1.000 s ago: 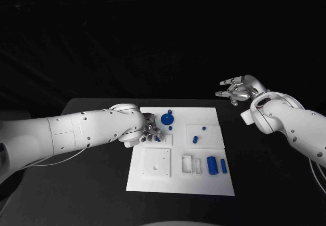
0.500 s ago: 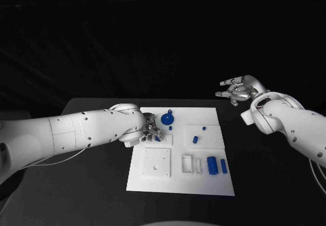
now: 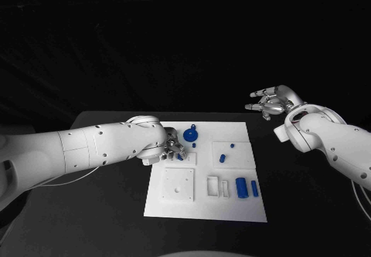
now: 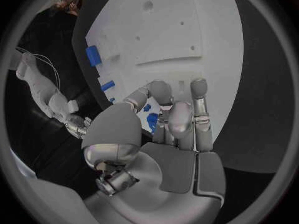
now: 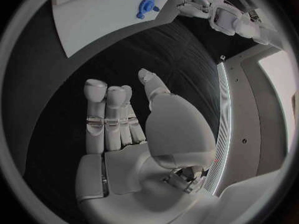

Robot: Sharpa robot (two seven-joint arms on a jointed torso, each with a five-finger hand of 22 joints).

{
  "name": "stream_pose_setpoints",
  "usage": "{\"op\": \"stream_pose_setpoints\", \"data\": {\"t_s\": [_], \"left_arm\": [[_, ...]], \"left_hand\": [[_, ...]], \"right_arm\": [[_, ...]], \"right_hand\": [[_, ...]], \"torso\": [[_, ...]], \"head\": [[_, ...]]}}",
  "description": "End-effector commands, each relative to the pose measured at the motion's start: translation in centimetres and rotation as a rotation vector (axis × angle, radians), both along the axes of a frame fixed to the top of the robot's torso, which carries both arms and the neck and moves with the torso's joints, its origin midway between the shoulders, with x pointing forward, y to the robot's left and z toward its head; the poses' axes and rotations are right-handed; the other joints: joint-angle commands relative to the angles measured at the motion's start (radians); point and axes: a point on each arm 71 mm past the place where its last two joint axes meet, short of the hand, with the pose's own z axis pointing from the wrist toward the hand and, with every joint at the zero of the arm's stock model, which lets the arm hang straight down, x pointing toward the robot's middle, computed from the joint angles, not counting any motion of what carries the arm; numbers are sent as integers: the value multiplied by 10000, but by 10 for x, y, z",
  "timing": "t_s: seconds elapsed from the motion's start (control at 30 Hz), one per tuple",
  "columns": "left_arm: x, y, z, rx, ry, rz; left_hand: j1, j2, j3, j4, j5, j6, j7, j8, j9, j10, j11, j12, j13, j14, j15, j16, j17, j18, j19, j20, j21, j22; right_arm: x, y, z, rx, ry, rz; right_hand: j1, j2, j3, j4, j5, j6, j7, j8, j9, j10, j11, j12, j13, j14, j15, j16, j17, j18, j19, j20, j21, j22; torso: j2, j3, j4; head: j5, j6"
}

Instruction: Assemble the parts on the task board

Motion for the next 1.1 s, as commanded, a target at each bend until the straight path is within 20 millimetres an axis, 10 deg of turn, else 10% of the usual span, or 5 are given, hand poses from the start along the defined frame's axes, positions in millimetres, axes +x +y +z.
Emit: {"op": "stream_pose_setpoints", "data": {"t_s": [0.03,1.1], "left_arm": [[-3,-1,-5,218,531,-250],[2,-1,-7,566,825,-408]], "left_hand": [[462,562,21,-36,-16,2360,-1421,18,38,153,-336,35,0,2,17,29,15,98,4,42,35,171],[367,655,-78,3,-265,2361,-1432,35,187,152,-343,86,42,13,16,14,77,199,4,154,13,169]], "right_arm": [[0,2,0,-38,47,136],[0,2,-2,-28,70,148]], "right_hand": [[-86,1,5,-44,62,40,1,-45,-1,-35,-20,5,-9,-45,-34,-22,-12,102,41,26,-52,612],[-106,3,19,-63,95,38,2,-46,-1,-32,-20,5,-10,-48,-37,-25,-15,100,44,24,-45,614]], "torso": [[1,1,-1],[2,-1,-4]], "head": [[-5,2],[14,-2]]}}
